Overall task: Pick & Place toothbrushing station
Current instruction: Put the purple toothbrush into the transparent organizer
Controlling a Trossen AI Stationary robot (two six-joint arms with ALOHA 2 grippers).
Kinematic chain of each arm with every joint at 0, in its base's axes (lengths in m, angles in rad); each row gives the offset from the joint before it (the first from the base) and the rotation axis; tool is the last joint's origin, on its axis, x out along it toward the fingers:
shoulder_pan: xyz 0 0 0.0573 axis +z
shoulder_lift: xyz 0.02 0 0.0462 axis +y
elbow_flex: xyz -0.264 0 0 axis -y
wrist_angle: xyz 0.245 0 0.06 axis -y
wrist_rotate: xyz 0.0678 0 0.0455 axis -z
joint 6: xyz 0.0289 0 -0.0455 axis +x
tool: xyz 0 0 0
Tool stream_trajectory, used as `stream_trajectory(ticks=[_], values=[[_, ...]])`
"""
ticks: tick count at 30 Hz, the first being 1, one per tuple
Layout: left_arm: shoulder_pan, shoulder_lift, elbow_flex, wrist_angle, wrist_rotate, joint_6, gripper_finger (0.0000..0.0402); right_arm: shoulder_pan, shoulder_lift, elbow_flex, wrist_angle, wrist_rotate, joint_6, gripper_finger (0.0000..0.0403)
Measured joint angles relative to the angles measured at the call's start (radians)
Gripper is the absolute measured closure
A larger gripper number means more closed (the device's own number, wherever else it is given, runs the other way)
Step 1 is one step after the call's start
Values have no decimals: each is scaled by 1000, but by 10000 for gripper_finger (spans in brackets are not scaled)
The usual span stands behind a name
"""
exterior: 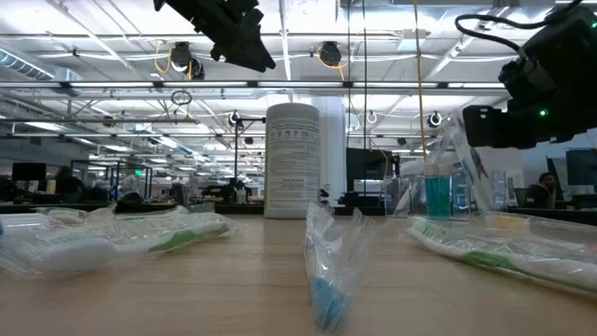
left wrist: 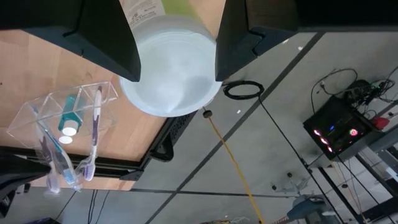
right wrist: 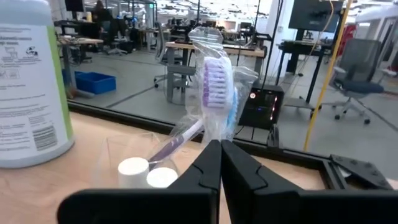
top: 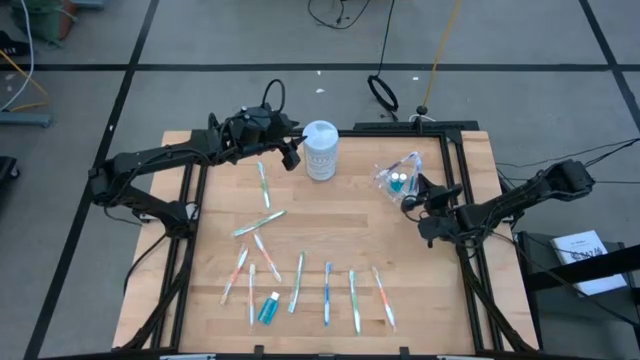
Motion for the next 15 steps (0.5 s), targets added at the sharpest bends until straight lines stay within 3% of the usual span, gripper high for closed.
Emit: stream_trajectory(ticks=[7,15], values=[[0,0,0,-6,0,0,188,0,0,-12,237,-1,-256,387],[0,0,0,-6,0,0,188,0,0,-12,252,-51,-285,334]])
